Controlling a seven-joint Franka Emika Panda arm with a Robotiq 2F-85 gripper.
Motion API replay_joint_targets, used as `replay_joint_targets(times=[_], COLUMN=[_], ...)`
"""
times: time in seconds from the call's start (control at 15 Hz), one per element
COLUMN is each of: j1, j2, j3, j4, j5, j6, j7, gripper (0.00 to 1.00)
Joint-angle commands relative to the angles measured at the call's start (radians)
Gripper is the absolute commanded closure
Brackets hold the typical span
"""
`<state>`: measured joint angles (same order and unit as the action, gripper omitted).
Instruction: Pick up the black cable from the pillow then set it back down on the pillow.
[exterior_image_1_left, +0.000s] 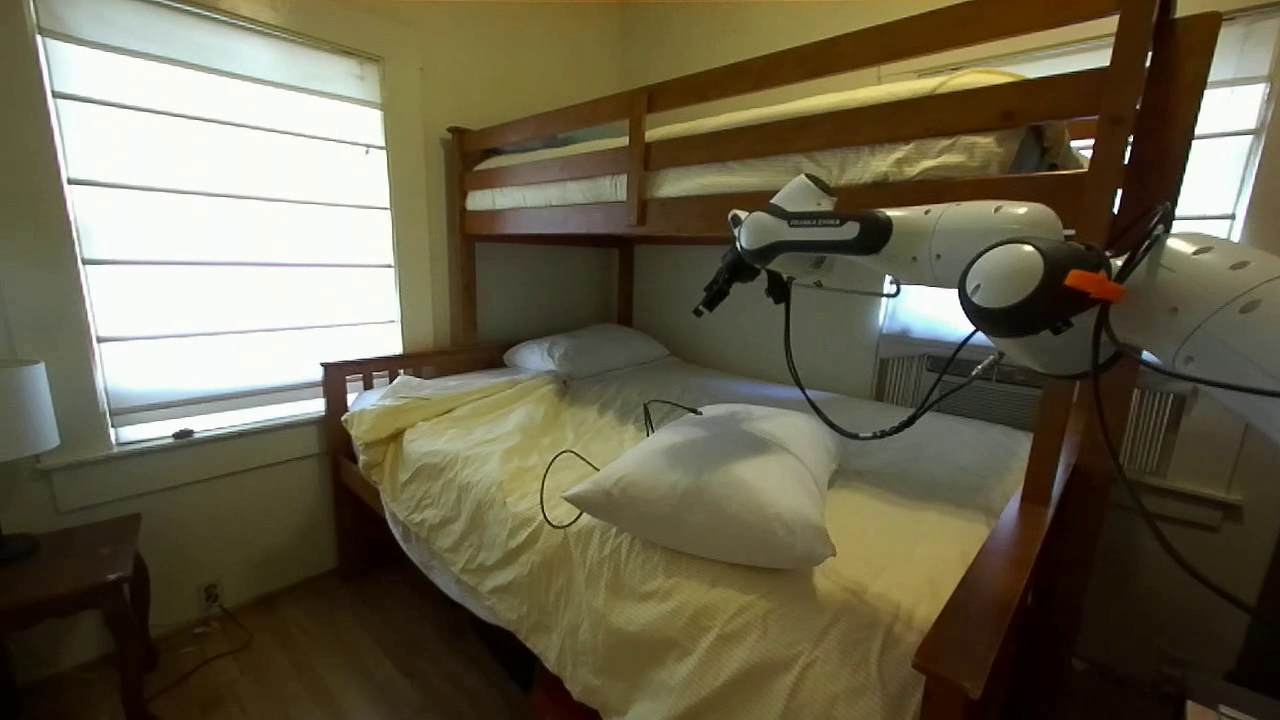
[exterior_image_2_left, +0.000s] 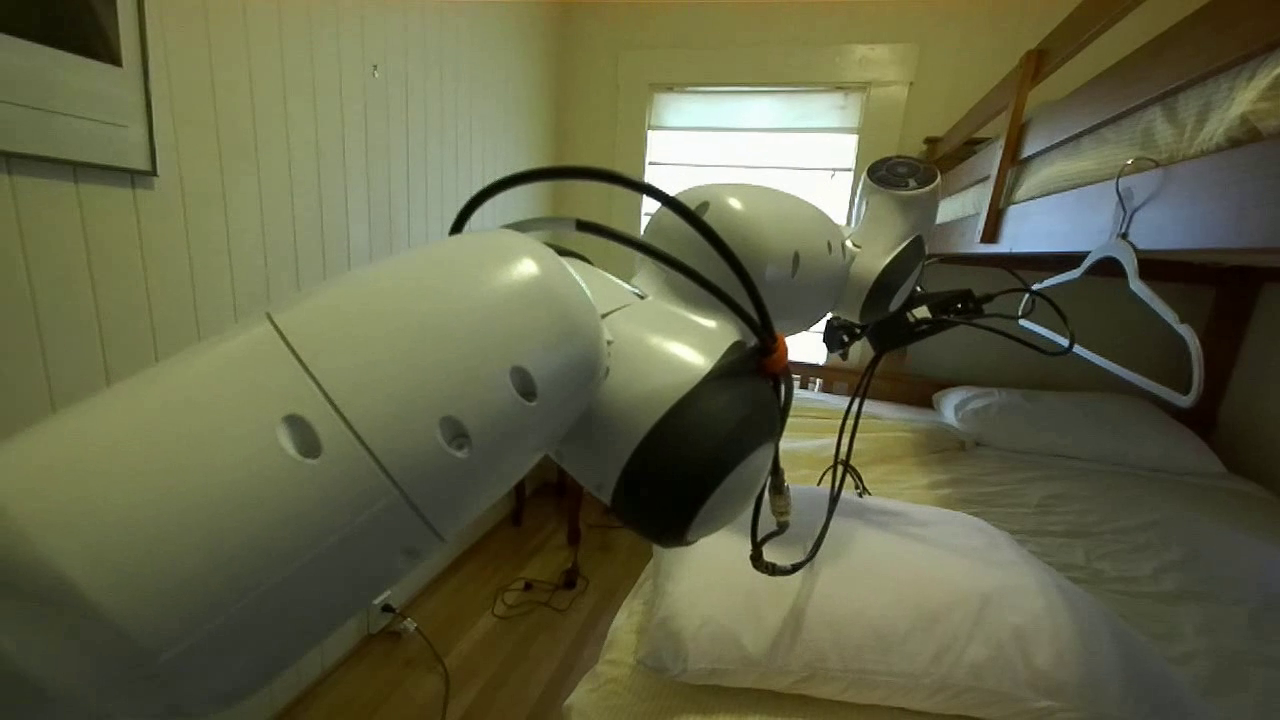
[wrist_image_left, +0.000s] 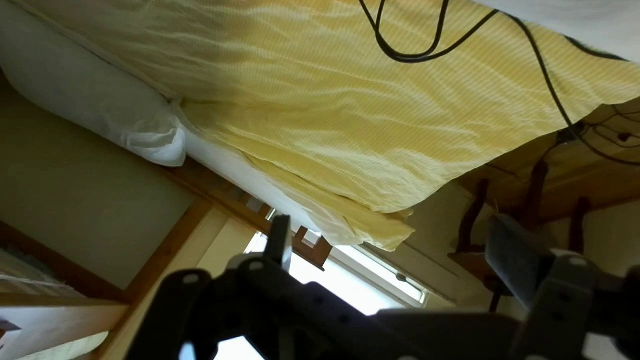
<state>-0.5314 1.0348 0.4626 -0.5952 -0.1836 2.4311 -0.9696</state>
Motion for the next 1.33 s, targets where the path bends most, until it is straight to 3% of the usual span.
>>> replay_joint_targets(times=[0.0,0.73,1.0,1.07,1.27], j1=[0.011,0.091,0.134,0.11,0.122], j2=[0.007,0.118,0.14,0.106,0.112], j3=[-0.03,-0.138,-0.224,-0.191,-0.216], j4=[0.007,0.084,0.114,0.044,0.056], j5=[-0.017,-0.024,-0.037,-0.009,-0.009], j6=[-0.02,-0.207,-0.195,-0.173,-0.173], j7=[0.04,0.16,0.305,0.238,0.275], gripper=[0.0,0.0,0.0,0.0,0.0])
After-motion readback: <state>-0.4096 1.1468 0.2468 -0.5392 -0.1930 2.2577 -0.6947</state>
